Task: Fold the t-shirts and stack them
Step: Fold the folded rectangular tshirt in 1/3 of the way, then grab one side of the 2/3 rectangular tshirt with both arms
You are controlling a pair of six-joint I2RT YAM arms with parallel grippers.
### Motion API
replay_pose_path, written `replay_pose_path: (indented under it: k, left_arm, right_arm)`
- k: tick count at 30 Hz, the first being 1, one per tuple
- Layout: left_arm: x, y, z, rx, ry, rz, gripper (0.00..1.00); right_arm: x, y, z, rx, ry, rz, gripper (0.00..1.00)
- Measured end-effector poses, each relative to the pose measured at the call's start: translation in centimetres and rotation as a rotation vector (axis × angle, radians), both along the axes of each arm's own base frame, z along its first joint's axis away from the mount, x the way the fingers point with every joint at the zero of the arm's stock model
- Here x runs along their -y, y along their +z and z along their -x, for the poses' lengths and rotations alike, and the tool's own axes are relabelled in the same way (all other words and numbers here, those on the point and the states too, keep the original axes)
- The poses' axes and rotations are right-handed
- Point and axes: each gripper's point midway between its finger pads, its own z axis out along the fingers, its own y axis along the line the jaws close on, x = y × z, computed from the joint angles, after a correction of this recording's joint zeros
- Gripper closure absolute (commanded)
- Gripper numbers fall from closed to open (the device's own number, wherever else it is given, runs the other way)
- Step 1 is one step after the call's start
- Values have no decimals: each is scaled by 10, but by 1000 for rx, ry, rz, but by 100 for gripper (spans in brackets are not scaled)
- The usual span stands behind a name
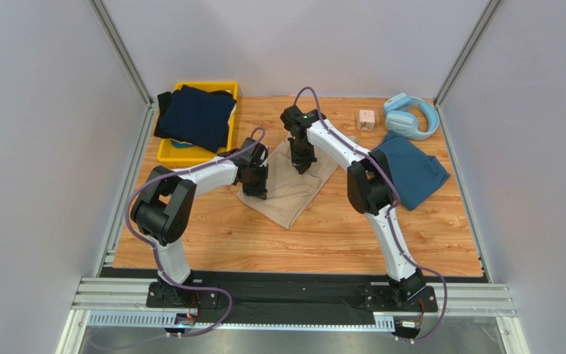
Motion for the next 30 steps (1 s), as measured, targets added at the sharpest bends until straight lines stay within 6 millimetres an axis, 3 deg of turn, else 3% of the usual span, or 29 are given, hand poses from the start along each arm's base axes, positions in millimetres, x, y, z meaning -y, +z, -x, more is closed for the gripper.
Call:
replay_pose_path:
  k: [13,18,21,23,25,27,28,30]
  left_arm:
    - [-1,0,12,23,-31,27,100]
    - [-2,-1,24,16,-46,32,100]
    - [-3,-1,27,17,-46,33,100]
    - [-6,0,31,13,-43,26,92]
    - [-12,1,37,2,-37,1,87]
    - [-19,2,43,-12,-30,-30,75]
    - [-24,4,46,-18,-26,-47,65]
    - [-30,8,49,-19,-25,-76,60]
  right_arm:
    - [16,-3,-14,50,39,88,100]
    - [25,-14,-7,13,46,106,100]
    - [26,-9,-4,6,52,88,98]
    - [24,8,-5,30,56,56,91]
    - [23,37,-8,78,59,7,81]
    - [21,75,-11,147,60,-51,74]
    - [22,98,-11,190,60,-84,58]
    - [25,142,-5,264,55,-170,60]
